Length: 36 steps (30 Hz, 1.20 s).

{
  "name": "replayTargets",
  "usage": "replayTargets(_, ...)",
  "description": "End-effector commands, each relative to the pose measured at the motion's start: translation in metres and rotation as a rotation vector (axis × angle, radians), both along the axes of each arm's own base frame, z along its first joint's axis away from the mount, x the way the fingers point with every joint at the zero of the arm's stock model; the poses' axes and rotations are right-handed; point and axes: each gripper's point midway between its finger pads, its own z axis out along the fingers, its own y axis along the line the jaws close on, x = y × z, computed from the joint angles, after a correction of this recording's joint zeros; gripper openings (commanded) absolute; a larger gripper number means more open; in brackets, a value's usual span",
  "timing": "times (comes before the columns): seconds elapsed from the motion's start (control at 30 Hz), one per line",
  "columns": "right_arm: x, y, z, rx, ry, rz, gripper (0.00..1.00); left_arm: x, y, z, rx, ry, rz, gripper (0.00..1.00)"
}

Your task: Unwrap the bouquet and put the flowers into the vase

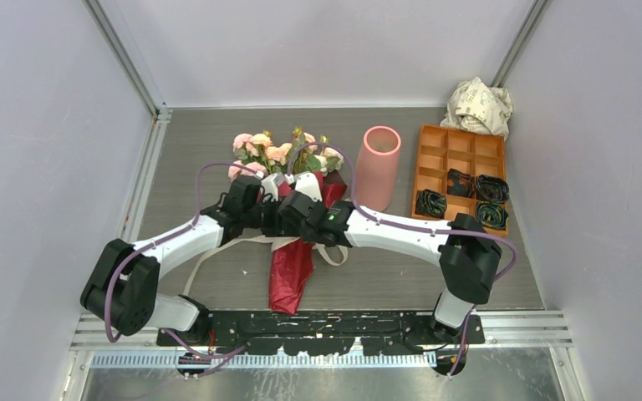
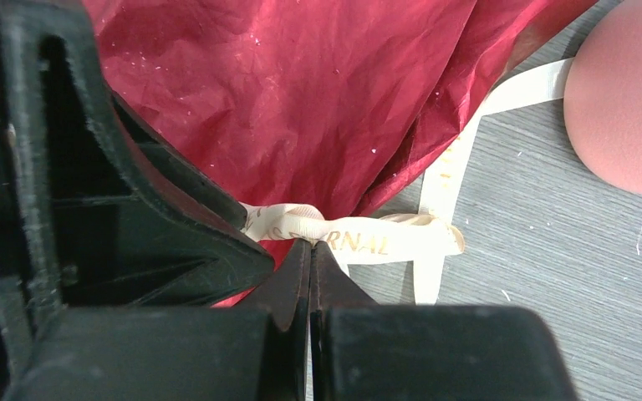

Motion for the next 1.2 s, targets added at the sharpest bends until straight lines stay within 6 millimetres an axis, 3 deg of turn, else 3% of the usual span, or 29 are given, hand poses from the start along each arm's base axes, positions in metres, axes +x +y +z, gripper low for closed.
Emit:
replayTargets(0.0, 0.006, 0.001, 0.031, 0.081, -0.058, -0.030, 0.01, 0.012, -0.005, 0.012, 0.002, -0.067, -0.004, 0.31)
replayTargets(0.23, 0.004, 0.000, 0.034, 0.090, -0.057, -0.033, 0.01, 0.016, 0.001, 0.013, 0.039, -0.091, 0.025, 0.29)
replayTargets(0.5, 0.002, -0.009, 0.055, 0.122, -0.083, -0.044, 0.01, 0.023, 0.012, -0.012, 0.128, -0.051, 0.090, 0.17)
replayTargets(0.63, 0.003, -0.021, 0.061, 0.094, -0.106, -0.067, 0.01, 0.024, 0.021, -0.011, 0.159, -0.062, 0.136, 0.13)
replayTargets(0.83, 0.004, -0.052, 0.061, 0.043, -0.141, -0.139, 0.01, 0.022, 0.041, 0.007, 0.216, -0.114, 0.190, 0.13)
replayTargets(1.17, 0.002, -0.135, 0.053, -0.030, -0.170, -0.360, 0.01, 0.023, 0.093, 0.017, 0.370, -0.161, 0.404, 0.12)
